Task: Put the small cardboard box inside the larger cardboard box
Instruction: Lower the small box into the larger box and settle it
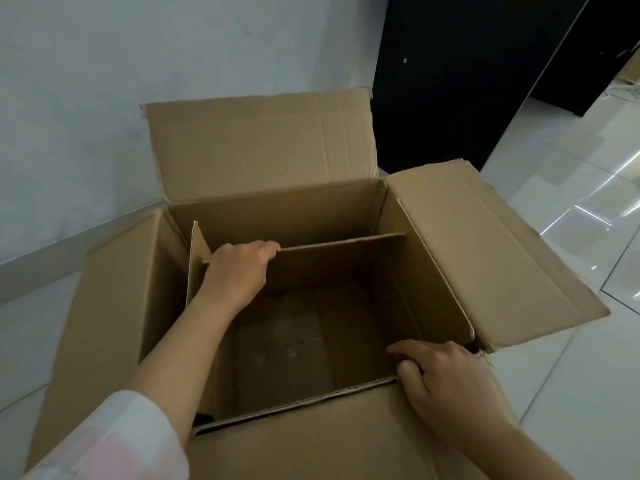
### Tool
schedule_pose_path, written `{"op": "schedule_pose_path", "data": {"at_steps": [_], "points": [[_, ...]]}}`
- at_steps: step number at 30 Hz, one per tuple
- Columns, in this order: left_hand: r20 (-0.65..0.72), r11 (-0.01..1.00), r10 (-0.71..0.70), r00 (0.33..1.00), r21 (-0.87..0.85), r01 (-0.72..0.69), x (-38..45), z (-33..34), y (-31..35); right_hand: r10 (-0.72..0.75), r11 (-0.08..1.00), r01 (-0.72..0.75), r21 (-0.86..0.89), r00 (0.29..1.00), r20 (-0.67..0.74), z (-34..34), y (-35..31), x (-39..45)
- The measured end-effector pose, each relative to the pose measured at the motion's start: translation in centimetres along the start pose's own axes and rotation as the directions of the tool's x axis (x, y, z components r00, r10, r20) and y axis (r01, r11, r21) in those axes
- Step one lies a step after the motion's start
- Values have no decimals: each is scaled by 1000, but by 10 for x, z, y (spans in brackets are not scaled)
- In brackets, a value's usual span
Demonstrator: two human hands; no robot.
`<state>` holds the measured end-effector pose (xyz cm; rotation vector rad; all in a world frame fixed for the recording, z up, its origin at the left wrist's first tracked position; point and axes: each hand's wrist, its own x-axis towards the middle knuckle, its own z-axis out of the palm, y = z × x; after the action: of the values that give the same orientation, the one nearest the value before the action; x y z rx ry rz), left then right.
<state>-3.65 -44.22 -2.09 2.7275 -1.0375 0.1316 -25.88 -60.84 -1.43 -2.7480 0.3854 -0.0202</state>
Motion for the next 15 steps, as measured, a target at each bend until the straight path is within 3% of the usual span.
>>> {"op": "schedule_pose_path", "data": {"at_steps": [5,8,11,15], "points": [[-25,999,-50,998,-3,50,22,-8,2,-8,1000,8,-1,994,-108,-1,7,4],[-26,998,-66,997,-14,66,27,-8,0,-43,999,43,22,999,-18,-4,3,9],[-70,992,-113,991,-70,108,36,-6,-5,-25,999,25,26,1000,-13,-3,5,9],[-36,964,-251,967,86,253,46,9,-15,6,997,-10,-76,999,-48,6,12,1]]}}
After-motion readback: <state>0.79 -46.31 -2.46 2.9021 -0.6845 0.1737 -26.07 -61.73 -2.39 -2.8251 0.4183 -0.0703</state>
